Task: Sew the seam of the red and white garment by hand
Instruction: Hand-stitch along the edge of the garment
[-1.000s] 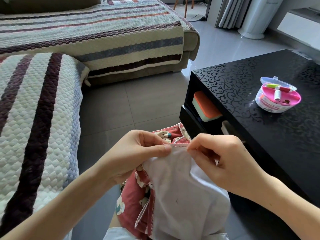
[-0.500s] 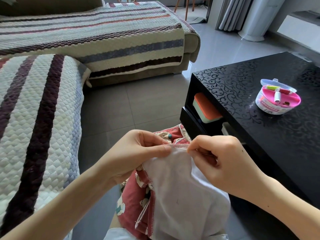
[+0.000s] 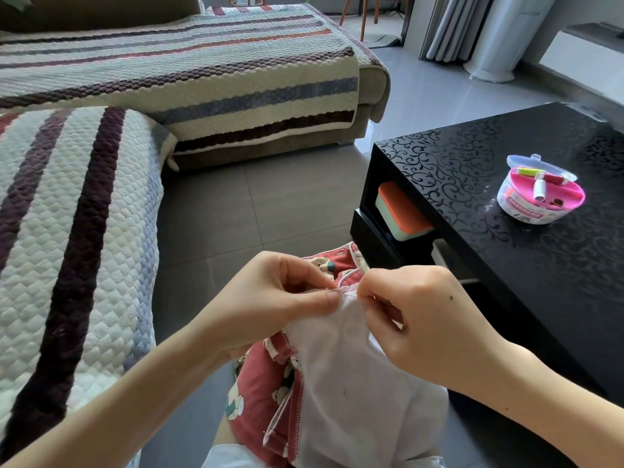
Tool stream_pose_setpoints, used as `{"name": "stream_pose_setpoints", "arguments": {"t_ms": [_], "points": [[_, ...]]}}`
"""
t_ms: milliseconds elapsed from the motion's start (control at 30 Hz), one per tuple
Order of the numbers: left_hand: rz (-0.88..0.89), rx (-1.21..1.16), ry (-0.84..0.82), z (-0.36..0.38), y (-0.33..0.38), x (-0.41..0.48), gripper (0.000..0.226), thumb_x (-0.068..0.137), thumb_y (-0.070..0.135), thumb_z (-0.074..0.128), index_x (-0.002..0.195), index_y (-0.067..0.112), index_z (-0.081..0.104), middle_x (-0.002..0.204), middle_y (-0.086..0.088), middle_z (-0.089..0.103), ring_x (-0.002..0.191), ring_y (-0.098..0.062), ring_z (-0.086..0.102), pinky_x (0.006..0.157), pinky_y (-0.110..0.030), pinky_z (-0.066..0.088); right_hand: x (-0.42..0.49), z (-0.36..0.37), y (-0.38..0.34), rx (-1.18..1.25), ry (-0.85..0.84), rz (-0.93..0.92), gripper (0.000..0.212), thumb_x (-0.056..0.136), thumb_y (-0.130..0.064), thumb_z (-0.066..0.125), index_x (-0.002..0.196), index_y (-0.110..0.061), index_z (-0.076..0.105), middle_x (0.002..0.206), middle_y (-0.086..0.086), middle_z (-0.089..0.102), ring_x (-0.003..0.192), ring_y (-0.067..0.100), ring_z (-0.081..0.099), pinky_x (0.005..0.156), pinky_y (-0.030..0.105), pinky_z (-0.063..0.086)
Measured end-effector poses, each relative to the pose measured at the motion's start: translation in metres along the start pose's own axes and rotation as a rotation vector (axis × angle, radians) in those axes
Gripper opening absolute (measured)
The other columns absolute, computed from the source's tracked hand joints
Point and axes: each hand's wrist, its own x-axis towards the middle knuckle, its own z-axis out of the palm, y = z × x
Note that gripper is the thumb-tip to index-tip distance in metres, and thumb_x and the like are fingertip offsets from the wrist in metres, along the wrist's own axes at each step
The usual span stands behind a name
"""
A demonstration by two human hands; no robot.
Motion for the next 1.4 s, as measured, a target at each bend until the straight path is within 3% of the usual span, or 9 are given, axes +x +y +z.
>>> {"name": "stream_pose_setpoints", "arguments": {"t_ms": [200,367,533,700,833,1000,1100,1300,1400], "points": [[-0.009,-0.002,-0.015,0.001,0.001,-0.001,0.008,0.071,0.013,0.078,0.076,0.007,0.077,0.078,-0.013,0.074,0.070,-0.013,0.066,0.066,-0.024,0.053,0.002,-0.001,0.000,0.040,-0.015,0.010,0.022,0.077,-0.022,0.045,0.060,-0.010,0.053,0.047,-0.005,0.039,0.042,0.017,0.033,0.041,0.033,0.033],[-0.057,-0.015,-0.014,-0.002,0.001,0.000,0.005,0.078,0.008,0.073,0.076,0.004,0.076,0.073,-0.010,0.072,0.065,-0.013,0.064,0.057,-0.019,0.050,0.001,-0.006,0.002,0.201,-0.035,0.053,0.019,0.076,-0.023,0.047,0.063,-0.012,0.057,0.048,-0.011,0.035,0.045,0.013,0.034,0.044,0.017,0.027],[-0.065,-0.019,-0.025,-0.003,0.001,0.000,0.007,0.081,0.004,0.071,0.075,0.003,0.075,0.070,-0.009,0.071,0.063,-0.012,0.064,0.056,-0.019,0.050,-0.001,-0.004,0.008,0.298,-0.056,0.106,0.009,0.074,-0.007,0.059,0.066,-0.011,0.061,0.050,-0.008,0.039,0.046,0.009,0.034,0.048,0.011,0.024],[-0.064,-0.020,-0.044,-0.004,0.000,0.001,0.007,0.081,0.006,0.071,0.078,0.000,0.074,0.071,-0.009,0.071,0.064,-0.013,0.064,0.058,-0.020,0.051,-0.001,-0.002,0.011,0.472,-0.060,0.139,0.011,0.074,-0.004,0.060,0.067,-0.009,0.064,0.053,0.000,0.050,0.047,0.009,0.039,0.048,0.014,0.029],[-0.055,-0.050,-0.085,-0.005,0.001,0.001,0.006,0.081,0.007,0.070,0.080,0.002,0.073,0.071,-0.005,0.070,0.062,-0.009,0.063,0.054,-0.016,0.048,0.003,-0.001,0.015,0.729,-0.100,0.266,0.010,0.075,-0.010,0.061,0.071,-0.006,0.068,0.064,0.019,0.061,0.056,0.031,0.051,0.053,0.037,0.040],[-0.054,-0.078,-0.174,-0.008,-0.001,0.003,0.018,0.078,0.018,0.075,0.085,0.002,0.073,0.079,-0.008,0.071,0.070,-0.012,0.065,0.061,-0.018,0.051,0.006,0.003,0.023,1.057,-0.173,0.435,0.007,0.069,-0.008,0.065,0.068,-0.012,0.071,0.069,0.005,0.068,0.069,0.010,0.061,0.066,0.015,0.047],[-0.067,-0.142,-0.206,-0.008,-0.002,0.003,0.017,0.075,0.019,0.070,0.083,0.005,0.074,0.079,-0.007,0.070,0.070,-0.011,0.064,0.062,-0.018,0.052,0.007,0.004,0.025,1.171,-0.232,0.469,0.012,0.069,-0.005,0.064,0.067,-0.014,0.073,0.068,0.000,0.068,0.063,0.004,0.058,0.059,0.012,0.042],[-0.065,-0.174,-0.192,-0.003,-0.005,0.006,0.020,0.072,0.020,0.069,0.084,0.004,0.074,0.079,-0.008,0.070,0.071,-0.012,0.063,0.061,-0.017,0.051,0.009,0.016,0.020,1.286,-0.262,0.465,0.014,0.076,-0.009,0.062,0.070,-0.018,0.071,0.061,-0.004,0.058,0.053,0.004,0.043,0.049,0.014,0.028],[-0.071,-0.184,-0.163,-0.005,-0.006,0.007,0.018,0.070,0.020,0.070,0.080,0.006,0.075,0.077,-0.009,0.070,0.070,-0.013,0.063,0.060,-0.017,0.051,0.005,0.019,0.023,1.236,-0.243,0.456,0.006,0.081,-0.011,0.062,0.079,-0.010,0.068,0.063,0.007,0.055,0.054,0.013,0.045,0.049,0.019,0.034]]}}
